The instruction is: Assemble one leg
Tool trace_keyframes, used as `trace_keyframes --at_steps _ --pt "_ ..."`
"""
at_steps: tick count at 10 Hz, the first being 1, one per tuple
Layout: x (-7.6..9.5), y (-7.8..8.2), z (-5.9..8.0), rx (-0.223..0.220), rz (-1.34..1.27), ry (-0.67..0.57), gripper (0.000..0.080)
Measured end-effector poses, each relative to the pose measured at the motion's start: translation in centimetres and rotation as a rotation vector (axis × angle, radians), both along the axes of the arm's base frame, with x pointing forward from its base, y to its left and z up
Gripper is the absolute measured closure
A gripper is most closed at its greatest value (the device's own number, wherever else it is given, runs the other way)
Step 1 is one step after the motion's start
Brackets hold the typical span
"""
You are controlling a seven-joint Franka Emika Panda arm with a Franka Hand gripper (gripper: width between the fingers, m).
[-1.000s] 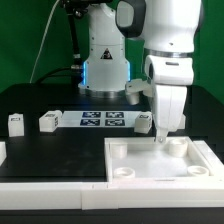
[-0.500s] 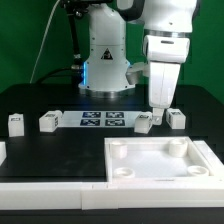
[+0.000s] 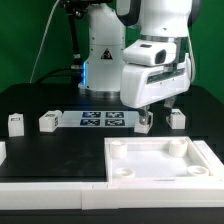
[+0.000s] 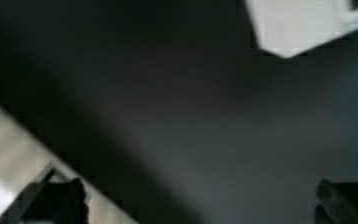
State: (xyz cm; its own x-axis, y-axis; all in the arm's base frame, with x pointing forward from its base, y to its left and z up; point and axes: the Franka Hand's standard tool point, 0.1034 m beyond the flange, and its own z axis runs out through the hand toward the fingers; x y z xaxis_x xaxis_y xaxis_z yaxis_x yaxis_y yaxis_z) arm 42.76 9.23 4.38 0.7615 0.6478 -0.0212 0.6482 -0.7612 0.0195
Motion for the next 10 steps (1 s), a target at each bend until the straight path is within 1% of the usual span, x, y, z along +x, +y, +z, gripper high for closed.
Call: trace_keyframes --at_steps 1,2,3,4,6,8,9,10 --pt "-0.5 0.4 -0.1 0.002 -0.097 0.005 0.0151" --pt "-1.3 1.0 -0.4 0.008 -0.296 0.016 0.0151" --pt "-2.2 2.0 -0.7 0.01 -0.455 0.027 0.0151" --pt "-2.6 2.8 -0.8 0.013 -0.558 0.033 0.0151" --pt "-3.1 4.4 -0.5 0.014 -0.567 0.038 0.0151" --pt "-3.3 5.3 -0.2 0.027 -0.58 0.046 0.0151" --pt "-3.4 5.2 -0.3 0.026 -0.574 0.048 0.0151" --pt "-3.5 5.1 -0.3 0.011 -0.573 0.071 0.0151"
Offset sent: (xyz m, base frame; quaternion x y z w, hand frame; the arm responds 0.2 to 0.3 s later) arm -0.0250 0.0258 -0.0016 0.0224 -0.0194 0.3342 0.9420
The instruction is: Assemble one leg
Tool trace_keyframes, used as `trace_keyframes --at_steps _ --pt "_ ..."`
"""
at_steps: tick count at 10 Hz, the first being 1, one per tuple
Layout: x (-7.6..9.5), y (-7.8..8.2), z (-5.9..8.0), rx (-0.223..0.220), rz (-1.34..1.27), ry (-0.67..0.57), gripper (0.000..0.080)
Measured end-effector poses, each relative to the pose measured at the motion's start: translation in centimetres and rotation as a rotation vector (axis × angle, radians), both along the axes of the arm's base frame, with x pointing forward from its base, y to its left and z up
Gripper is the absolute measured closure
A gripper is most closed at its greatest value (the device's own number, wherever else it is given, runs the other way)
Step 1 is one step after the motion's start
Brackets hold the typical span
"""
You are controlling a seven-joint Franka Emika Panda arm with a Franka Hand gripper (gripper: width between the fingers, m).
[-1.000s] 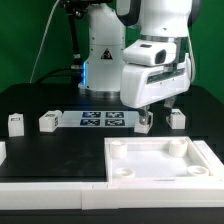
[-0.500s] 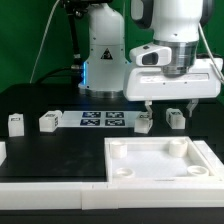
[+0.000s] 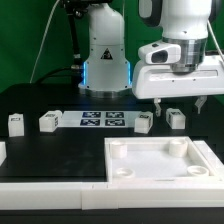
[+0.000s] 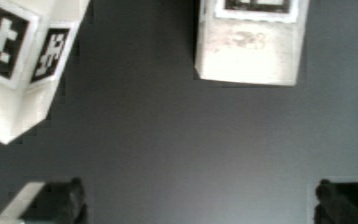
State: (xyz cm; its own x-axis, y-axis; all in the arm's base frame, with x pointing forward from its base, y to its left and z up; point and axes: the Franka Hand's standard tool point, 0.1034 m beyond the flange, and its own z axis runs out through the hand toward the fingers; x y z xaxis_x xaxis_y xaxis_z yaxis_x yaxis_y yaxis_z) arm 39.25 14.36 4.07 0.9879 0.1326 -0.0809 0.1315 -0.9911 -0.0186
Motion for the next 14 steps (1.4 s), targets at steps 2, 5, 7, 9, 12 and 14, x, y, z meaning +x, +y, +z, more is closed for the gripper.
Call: trace_keyframes --at_steps 2,5,7,9,12,14 --pt "0.0 0.0 0.0 0.0 0.002 0.001 0.0151" --pt "-1.4 -0.6 -0.4 -0.073 0.0 0.313 0.0151" --pt "-2.4 -0.5 -0.7 -0.102 -0.009 0.485 0.0151" --pt "-3.7 -0.1 -0.5 -0.128 -0.035 0.685 0.0151" --pt "-3.6 0.1 -1.3 -0.115 -0.103 0.907 0.0151" --pt "-3.7 -0.3 -2.2 -0.107 -0.117 0.888 0.0151"
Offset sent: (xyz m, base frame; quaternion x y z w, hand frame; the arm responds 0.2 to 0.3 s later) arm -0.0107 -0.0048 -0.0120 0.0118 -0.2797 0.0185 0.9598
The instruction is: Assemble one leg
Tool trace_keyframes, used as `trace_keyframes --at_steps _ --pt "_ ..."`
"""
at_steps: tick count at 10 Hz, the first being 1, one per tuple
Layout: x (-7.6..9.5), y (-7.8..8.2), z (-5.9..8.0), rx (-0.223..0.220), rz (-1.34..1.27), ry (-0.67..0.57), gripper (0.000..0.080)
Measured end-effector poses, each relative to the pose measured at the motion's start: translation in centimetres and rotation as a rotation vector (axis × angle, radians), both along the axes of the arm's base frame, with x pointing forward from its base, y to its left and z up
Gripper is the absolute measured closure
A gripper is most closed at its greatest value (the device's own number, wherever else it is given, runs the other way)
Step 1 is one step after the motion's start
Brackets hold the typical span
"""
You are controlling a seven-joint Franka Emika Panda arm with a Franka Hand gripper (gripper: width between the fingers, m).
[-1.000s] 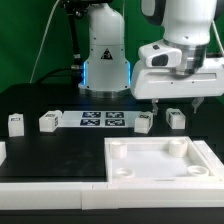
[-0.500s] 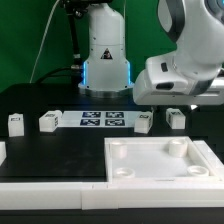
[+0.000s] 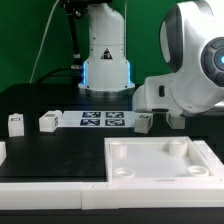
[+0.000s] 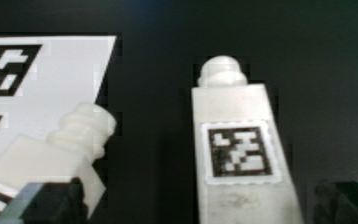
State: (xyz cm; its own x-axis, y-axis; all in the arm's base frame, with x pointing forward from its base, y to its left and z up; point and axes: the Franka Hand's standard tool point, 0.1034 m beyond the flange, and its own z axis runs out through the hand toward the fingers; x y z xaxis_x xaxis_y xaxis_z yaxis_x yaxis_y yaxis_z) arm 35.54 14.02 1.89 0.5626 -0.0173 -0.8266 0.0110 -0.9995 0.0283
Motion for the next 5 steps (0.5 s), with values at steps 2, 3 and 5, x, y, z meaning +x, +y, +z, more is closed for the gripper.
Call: trace_keyframes --at_steps 2,3,5 --pt "-0.44 -0.03 -0.8 -0.001 -0.002 -0.017 0.0151" --pt "-0.7 0.24 -1.07 0.0 0.002 -0.024 0.0151" --pt "-1.18 0.55 -1.24 0.002 0.011 -0.018 0.0151"
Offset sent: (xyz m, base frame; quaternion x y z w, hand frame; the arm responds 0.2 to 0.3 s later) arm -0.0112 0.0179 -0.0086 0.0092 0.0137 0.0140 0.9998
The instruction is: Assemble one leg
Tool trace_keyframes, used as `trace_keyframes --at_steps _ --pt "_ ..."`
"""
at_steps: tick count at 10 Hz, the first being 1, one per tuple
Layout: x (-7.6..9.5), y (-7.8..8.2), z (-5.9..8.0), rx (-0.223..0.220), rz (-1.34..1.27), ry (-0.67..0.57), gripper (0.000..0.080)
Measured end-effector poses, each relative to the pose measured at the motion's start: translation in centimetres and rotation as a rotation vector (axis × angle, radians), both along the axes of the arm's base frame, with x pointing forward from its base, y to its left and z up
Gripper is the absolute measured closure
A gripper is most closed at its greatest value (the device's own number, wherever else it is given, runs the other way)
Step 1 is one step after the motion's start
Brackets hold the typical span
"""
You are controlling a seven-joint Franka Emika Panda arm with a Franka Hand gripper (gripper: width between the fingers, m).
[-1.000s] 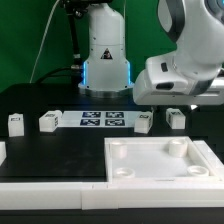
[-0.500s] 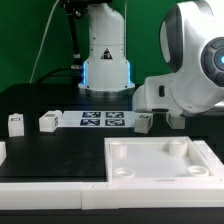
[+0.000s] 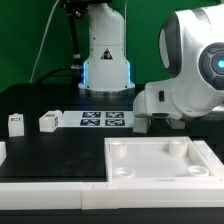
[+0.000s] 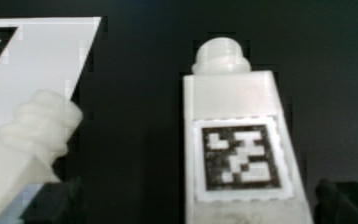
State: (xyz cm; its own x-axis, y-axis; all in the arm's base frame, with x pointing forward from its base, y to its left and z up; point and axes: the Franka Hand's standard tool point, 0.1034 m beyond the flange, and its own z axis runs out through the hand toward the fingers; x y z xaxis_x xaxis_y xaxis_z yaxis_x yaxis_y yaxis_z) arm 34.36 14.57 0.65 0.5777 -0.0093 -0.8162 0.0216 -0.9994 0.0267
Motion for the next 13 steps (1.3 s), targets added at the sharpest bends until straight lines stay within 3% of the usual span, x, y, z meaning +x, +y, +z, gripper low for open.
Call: trace_keyframes --at_steps 2,4,5,6,11,13 --pt "-0.4 -0.2 0.1 -0.003 0.004 0.02 0.0151" --pt "-0.4 -0.2 0.1 -0.003 0.005 0.026 0.0408" --pt "-0.4 -0.2 0.1 -0.003 0.005 0.026 0.0408" --pt "-0.4 -0.2 0.1 -0.003 0.005 0.027 0.0509" --pt "-0.2 -0.3 0.3 0.0 0.007 0.028 0.0509" --pt "2.0 -0.8 3.1 0.018 0.001 -0.005 0.0509"
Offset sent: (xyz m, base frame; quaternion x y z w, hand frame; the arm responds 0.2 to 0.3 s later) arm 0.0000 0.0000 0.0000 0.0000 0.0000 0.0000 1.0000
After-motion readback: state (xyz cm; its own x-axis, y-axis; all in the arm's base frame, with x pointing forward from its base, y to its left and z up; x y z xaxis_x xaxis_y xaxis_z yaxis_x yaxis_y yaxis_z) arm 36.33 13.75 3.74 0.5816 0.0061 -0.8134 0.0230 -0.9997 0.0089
